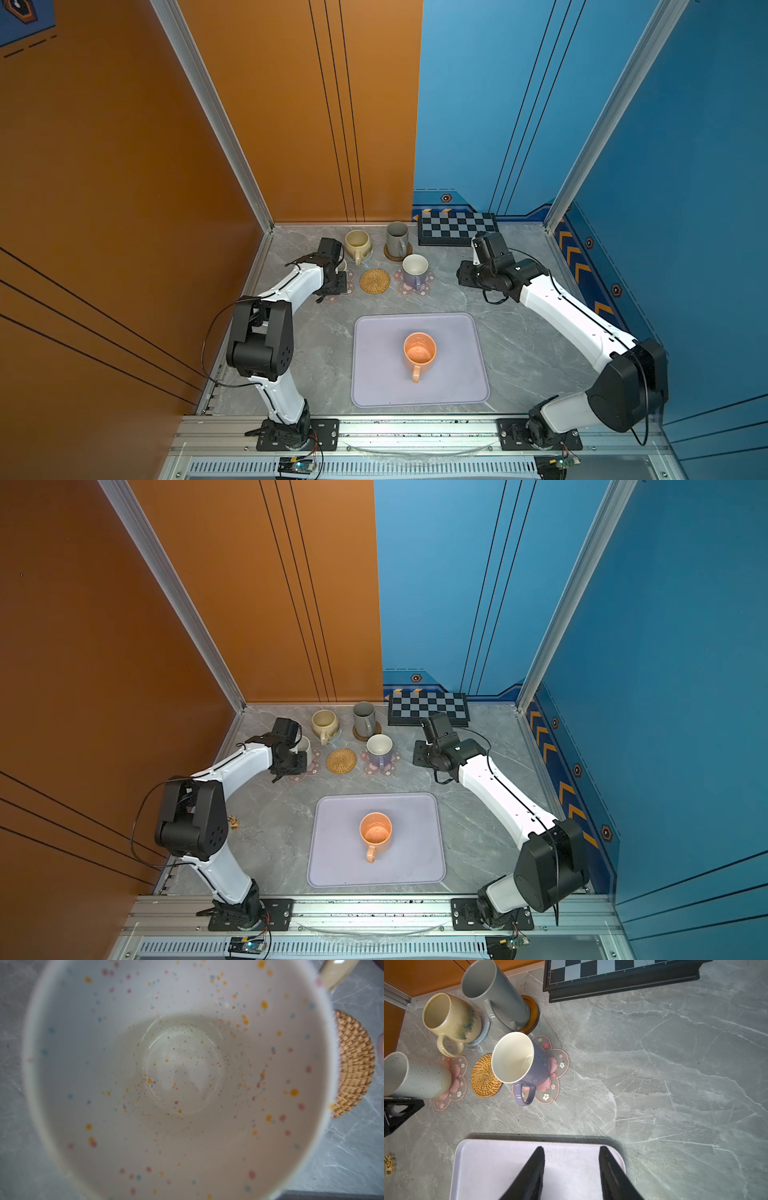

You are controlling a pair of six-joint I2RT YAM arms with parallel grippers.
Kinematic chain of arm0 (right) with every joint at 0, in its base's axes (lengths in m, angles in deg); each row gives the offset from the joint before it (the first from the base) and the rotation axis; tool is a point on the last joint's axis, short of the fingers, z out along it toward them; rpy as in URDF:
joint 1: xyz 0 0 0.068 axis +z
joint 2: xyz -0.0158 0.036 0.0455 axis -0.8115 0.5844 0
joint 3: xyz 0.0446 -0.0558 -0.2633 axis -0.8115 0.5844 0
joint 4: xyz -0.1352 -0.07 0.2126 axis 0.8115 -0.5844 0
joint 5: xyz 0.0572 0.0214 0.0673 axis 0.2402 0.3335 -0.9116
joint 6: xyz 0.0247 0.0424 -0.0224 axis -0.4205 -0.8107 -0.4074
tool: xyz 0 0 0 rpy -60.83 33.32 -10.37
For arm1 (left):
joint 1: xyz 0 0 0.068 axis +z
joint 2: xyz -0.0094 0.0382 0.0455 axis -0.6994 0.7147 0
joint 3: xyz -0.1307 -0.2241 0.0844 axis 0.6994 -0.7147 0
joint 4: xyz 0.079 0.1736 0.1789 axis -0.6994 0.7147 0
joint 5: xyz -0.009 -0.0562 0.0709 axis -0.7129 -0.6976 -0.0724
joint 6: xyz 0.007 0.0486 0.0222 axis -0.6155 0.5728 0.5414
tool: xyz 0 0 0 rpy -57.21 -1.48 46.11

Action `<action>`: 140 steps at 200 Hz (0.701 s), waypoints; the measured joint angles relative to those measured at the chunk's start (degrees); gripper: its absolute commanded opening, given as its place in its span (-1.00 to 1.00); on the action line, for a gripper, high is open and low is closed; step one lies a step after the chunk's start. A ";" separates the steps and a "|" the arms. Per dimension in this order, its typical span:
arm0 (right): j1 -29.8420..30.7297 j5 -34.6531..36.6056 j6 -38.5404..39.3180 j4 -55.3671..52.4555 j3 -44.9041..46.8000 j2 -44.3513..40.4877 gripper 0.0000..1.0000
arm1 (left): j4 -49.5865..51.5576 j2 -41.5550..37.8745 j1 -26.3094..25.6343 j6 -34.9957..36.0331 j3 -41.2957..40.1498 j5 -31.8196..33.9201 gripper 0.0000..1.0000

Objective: Place cups on coasters
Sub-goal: Place the cup on the coaster.

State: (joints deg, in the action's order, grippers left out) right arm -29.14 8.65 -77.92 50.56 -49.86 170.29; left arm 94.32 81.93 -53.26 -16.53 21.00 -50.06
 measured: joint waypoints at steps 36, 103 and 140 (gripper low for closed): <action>0.00 -0.52 0.00 -0.02 -0.09 0.63 -0.08 | -1.22 0.00 0.04 -0.17 0.00 0.20 -1.00; 0.00 -1.03 0.02 -0.02 -0.09 1.55 -0.08 | -2.25 2.16 0.11 -0.61 0.44 0.42 -1.00; 0.00 -1.07 0.04 0.00 -0.20 1.81 -0.08 | -2.29 2.75 0.11 -0.87 0.42 0.46 -1.00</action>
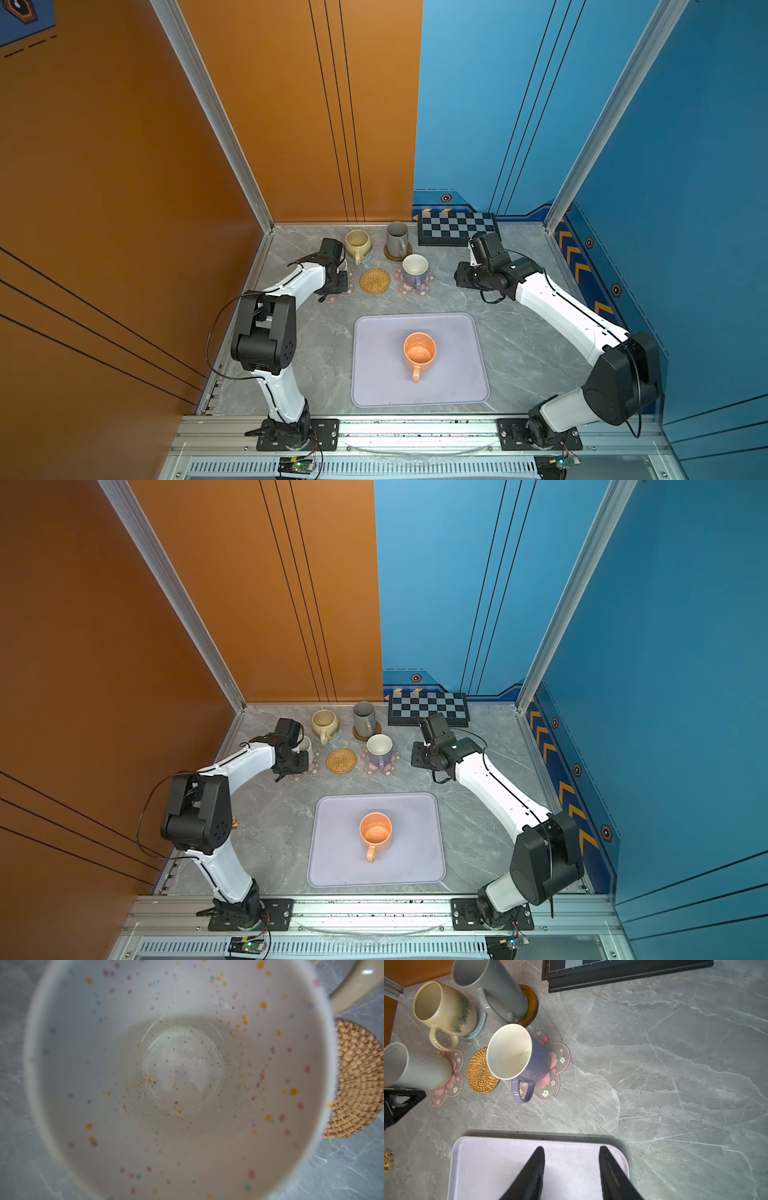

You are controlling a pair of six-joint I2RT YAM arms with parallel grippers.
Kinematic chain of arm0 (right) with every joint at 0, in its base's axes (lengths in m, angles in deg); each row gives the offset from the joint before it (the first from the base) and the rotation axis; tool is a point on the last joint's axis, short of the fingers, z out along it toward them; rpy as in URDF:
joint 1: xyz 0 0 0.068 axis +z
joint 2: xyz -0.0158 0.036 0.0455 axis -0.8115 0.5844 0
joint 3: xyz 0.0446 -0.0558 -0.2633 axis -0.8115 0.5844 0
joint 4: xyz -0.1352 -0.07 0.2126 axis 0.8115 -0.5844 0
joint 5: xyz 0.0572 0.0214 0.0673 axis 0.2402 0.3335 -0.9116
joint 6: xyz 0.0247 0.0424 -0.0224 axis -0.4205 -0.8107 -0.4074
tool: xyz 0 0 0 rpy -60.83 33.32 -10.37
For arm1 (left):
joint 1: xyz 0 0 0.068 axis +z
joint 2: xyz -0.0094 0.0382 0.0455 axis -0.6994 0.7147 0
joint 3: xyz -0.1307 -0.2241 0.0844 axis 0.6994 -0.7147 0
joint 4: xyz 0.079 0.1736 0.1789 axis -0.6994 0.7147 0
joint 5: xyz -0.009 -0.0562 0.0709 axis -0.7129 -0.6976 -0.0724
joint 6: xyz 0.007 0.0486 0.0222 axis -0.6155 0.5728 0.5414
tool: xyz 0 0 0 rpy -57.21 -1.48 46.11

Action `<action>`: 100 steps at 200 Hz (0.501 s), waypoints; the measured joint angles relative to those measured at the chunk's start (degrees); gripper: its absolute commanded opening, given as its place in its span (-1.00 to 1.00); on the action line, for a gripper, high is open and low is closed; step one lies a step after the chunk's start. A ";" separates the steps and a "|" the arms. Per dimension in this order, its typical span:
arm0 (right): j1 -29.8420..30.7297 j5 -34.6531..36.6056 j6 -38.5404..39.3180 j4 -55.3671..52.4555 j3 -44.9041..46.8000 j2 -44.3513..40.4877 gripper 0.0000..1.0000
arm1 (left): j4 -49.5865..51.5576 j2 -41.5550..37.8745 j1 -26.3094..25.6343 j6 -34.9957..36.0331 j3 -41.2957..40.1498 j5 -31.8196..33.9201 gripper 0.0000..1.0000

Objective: Place cups on coasters
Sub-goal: Place the cup on the coaster.

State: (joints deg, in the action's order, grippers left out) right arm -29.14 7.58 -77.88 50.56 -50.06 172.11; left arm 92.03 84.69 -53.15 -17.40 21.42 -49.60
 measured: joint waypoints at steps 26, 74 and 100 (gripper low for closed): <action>0.00 0.00 0.02 -0.02 -0.04 0.00 -0.09 | -0.13 0.00 -0.24 -0.20 0.00 0.57 -0.97; 0.00 -0.22 0.17 -0.02 -0.04 0.00 -0.08 | -1.16 -0.13 -0.68 -1.40 -1.01 2.03 -0.65; 0.00 -0.26 0.17 -0.02 -0.04 0.00 -0.08 | -1.64 -0.26 -1.01 -2.19 -1.46 2.32 -0.49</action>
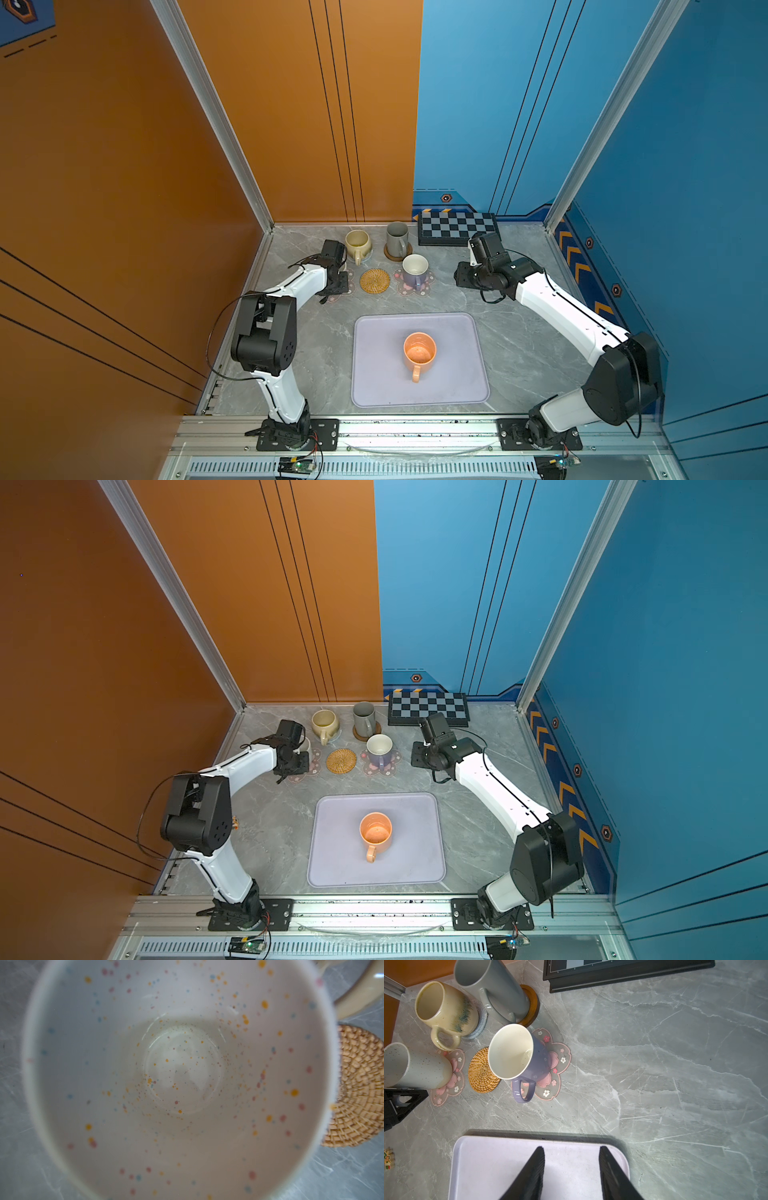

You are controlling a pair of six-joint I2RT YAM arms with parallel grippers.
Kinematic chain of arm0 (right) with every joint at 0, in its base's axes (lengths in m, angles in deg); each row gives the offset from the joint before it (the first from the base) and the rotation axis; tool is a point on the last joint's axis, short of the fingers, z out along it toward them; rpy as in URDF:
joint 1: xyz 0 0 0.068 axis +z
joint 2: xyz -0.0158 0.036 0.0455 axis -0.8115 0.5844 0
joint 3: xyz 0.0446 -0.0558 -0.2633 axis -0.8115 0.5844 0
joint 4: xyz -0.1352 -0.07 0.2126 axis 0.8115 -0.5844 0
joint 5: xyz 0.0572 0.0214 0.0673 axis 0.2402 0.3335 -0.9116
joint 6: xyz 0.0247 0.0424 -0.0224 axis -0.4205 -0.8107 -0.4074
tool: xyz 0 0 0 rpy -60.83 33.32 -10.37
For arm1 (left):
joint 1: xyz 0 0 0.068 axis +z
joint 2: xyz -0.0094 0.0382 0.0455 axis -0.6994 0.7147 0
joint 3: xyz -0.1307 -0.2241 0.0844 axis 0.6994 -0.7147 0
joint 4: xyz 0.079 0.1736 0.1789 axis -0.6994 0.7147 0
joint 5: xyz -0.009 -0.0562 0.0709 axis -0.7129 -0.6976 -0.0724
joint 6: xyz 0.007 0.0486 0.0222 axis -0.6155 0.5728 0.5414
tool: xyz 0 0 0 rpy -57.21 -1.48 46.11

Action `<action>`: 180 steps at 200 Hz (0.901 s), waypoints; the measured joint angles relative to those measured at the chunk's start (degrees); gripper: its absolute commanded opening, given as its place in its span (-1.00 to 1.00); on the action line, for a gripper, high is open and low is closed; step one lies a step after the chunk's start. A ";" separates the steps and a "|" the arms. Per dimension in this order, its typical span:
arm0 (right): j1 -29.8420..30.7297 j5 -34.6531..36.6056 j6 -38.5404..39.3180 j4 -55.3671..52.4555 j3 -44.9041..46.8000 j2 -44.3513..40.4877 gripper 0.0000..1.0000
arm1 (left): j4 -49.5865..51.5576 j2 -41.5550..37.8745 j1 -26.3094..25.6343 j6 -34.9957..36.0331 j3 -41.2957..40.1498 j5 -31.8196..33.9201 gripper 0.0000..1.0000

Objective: Place cups on coasters
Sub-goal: Place the cup on the coaster.

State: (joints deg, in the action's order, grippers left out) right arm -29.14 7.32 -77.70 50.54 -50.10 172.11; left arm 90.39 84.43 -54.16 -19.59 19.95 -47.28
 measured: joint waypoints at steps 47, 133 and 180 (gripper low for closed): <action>0.24 -0.42 -0.02 0.02 0.00 -0.02 -0.09 | -1.33 0.00 -0.04 -1.31 -0.70 0.22 -0.37; 0.87 -0.83 -0.26 0.04 1.16 -3.89 -0.09 | -2.38 -1.42 -0.37 -2.49 -3.23 0.22 -0.46; 0.87 -0.81 -0.26 0.04 2.62 -5.35 -0.08 | -2.10 -2.36 -0.42 -1.09 -3.26 0.61 -0.46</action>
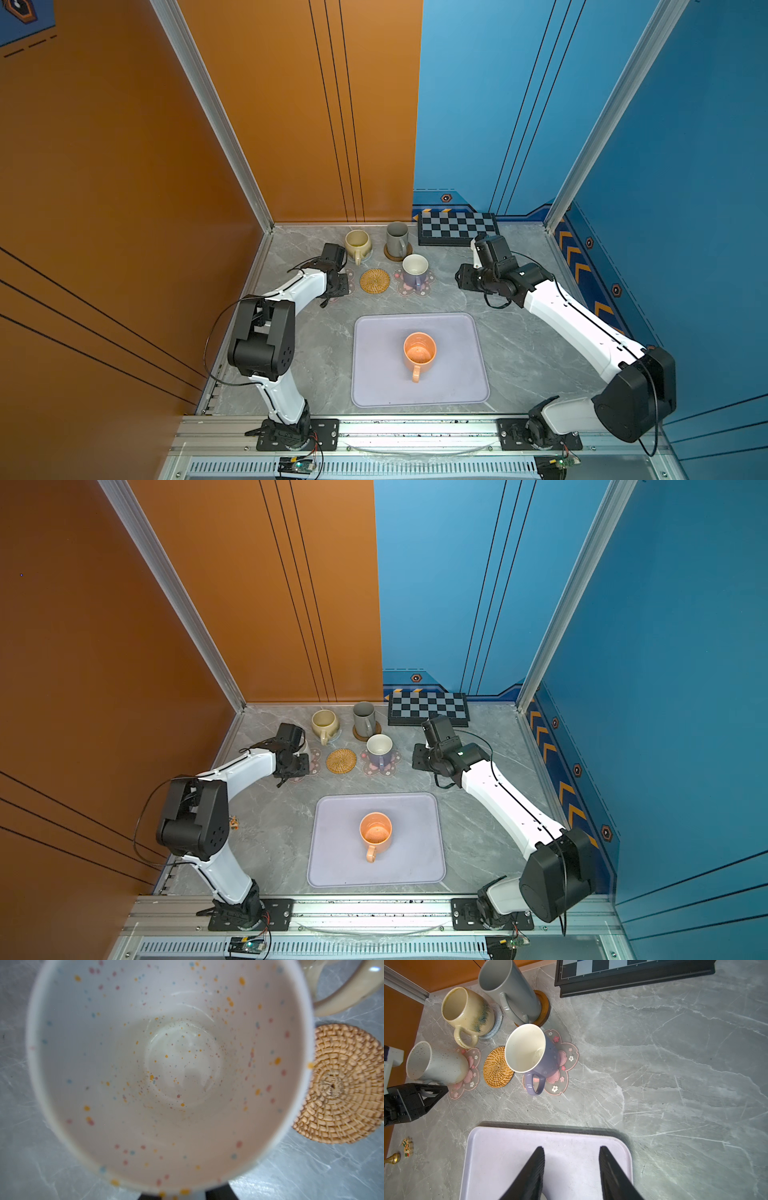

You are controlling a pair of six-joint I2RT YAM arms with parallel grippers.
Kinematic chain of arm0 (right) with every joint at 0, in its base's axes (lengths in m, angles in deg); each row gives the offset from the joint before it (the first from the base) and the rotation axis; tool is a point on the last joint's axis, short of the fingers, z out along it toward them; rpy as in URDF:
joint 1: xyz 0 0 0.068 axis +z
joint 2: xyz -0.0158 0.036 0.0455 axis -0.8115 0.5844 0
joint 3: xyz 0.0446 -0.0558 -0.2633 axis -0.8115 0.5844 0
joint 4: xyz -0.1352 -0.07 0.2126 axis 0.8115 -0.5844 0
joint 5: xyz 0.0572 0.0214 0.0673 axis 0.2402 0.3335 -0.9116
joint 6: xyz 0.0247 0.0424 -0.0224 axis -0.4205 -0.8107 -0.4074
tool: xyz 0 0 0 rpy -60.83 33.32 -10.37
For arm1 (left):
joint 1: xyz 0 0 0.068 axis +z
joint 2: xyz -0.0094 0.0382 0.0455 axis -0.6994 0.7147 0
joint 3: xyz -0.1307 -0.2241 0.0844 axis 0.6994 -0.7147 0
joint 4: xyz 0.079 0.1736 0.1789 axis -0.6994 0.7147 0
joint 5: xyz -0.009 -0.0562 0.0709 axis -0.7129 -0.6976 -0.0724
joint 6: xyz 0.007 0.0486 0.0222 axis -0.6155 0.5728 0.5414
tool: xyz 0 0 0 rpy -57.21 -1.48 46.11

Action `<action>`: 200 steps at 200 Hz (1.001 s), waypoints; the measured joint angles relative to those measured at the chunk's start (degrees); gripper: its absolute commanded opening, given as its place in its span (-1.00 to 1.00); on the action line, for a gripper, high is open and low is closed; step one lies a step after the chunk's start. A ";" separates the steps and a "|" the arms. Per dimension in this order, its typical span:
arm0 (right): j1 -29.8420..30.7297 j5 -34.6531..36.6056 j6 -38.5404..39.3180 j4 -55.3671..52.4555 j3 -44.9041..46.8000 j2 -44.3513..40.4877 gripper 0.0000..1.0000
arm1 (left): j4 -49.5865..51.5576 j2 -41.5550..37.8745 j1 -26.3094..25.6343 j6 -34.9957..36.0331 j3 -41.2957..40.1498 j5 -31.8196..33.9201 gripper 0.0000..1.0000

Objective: Place cups on coasters
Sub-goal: Place the cup on the coaster.

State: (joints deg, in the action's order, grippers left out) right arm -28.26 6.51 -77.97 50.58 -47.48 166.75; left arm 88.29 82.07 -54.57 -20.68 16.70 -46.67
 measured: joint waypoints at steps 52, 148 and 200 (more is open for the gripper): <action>0.00 -0.02 -0.02 -0.02 0.79 -0.63 -0.08 | 1.38 -0.61 0.00 0.81 0.00 1.42 -0.46; 1.11 -0.17 -0.63 0.00 2.34 -4.28 -0.08 | 4.96 -9.73 -4.17 0.79 0.00 2.21 -0.37; 4.46 0.52 -1.75 -0.07 4.90 -7.45 -0.08 | 8.81 -19.43 -5.84 0.02 -1.01 3.91 -0.34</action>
State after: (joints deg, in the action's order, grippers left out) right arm -23.80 7.04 -79.71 50.51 -42.59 159.30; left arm 97.10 62.64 -60.41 -20.66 15.69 -42.76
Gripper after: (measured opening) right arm 0.460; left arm 0.330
